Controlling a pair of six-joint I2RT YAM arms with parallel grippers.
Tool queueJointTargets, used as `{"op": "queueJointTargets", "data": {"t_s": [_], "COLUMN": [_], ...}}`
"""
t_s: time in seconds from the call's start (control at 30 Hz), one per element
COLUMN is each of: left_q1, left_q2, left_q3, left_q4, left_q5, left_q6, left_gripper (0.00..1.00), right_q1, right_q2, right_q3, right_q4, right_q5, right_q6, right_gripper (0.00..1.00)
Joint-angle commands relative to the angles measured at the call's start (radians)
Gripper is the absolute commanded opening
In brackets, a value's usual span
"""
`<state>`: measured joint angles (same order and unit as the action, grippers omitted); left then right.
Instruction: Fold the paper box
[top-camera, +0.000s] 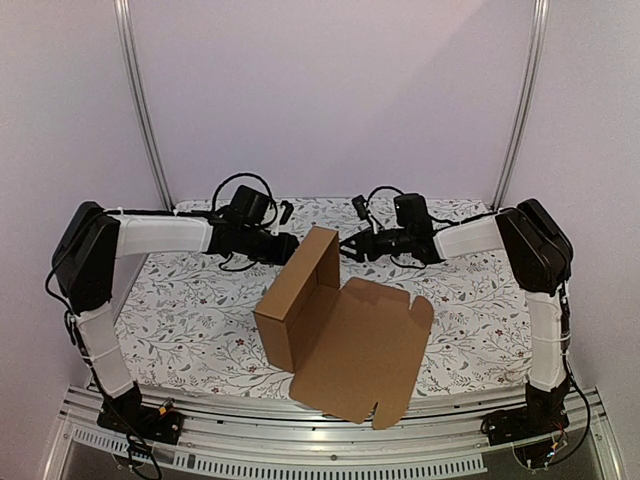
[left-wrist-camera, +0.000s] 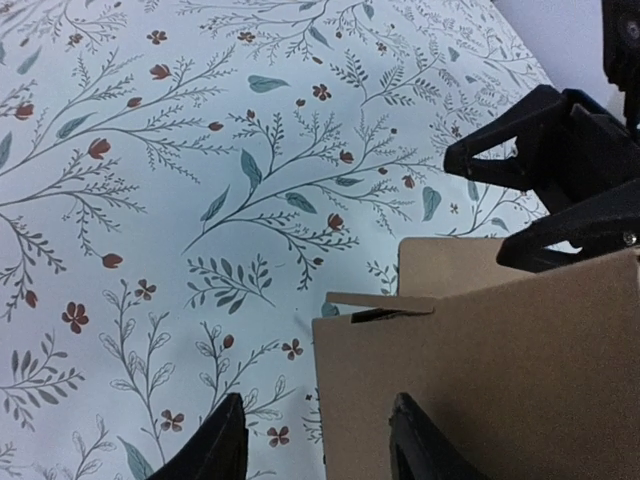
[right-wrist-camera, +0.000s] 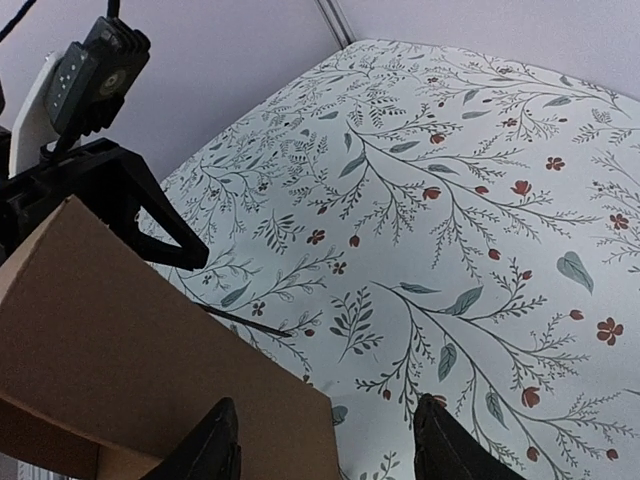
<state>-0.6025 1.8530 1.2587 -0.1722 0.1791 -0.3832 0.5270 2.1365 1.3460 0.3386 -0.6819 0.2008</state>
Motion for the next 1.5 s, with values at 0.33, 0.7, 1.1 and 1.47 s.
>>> {"op": "queueJointTargets", "data": {"t_s": [0.33, 0.7, 1.1, 1.47], "left_q1": [0.033, 0.011, 0.010, 0.010], "left_q2": [0.064, 0.047, 0.041, 0.070], "left_q3": [0.069, 0.021, 0.022, 0.033], "left_q4": [-0.057, -0.008, -0.034, -0.055], "left_q5": [0.159, 0.250, 0.268, 0.280], "left_q6": [0.013, -0.026, -0.021, -0.021], "left_gripper": [0.45, 0.43, 0.42, 0.42], "right_q1": [0.005, -0.021, 0.114, 0.144], "right_q2": [0.035, -0.139, -0.058, -0.019], "right_q3": [-0.071, -0.202, -0.099, -0.107], "right_q4": [-0.012, -0.056, -0.049, 0.069], "right_q5": [-0.002, -0.089, 0.131, 0.216], "right_q6": [-0.002, -0.157, -0.190, -0.139], "right_gripper": [0.53, 0.58, 0.39, 0.19]}}
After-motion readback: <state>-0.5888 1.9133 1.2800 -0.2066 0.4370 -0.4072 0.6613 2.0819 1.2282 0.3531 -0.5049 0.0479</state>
